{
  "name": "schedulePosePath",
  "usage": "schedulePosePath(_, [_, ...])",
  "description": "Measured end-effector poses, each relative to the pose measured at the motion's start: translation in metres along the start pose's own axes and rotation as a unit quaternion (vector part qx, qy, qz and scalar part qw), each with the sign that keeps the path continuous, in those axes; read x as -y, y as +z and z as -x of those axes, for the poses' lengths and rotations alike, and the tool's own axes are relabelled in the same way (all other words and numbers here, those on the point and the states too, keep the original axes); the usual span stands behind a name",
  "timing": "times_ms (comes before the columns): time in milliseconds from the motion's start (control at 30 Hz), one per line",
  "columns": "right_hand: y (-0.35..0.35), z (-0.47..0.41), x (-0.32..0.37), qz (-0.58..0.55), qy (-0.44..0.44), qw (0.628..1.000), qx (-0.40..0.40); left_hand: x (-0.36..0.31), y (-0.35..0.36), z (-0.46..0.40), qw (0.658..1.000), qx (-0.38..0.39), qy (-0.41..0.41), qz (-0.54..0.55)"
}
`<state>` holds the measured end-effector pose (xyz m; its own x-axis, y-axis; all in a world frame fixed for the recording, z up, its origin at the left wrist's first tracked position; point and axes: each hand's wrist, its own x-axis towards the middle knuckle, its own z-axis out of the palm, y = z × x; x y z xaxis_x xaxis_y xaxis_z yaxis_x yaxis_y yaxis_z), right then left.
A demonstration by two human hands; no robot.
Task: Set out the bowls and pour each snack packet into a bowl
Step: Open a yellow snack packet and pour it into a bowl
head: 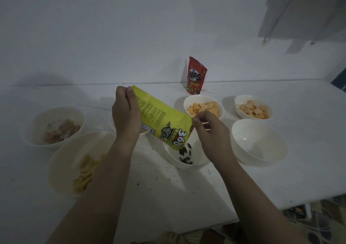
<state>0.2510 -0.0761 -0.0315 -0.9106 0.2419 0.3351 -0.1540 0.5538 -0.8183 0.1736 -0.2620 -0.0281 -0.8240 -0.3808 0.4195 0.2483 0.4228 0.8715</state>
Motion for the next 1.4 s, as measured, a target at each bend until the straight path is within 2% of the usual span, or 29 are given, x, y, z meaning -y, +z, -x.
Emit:
schedulePosePath(167, [-0.001,-0.002,-0.004,0.029,-0.023,0.999,0.001,0.001,0.000,-0.001,1.000,0.000,-0.001,-0.011])
schedulePosePath(400, [0.000,-0.008,-0.008,0.027,-0.003,0.999,0.037,-0.001,0.000,0.001,1.000,-0.006,-0.004,-0.020])
schedulePosePath(1400, [-0.005,-0.013,-0.012,0.066,0.013,0.997,0.026,-0.003,0.003,-0.002,0.999,0.004,0.036,-0.019])
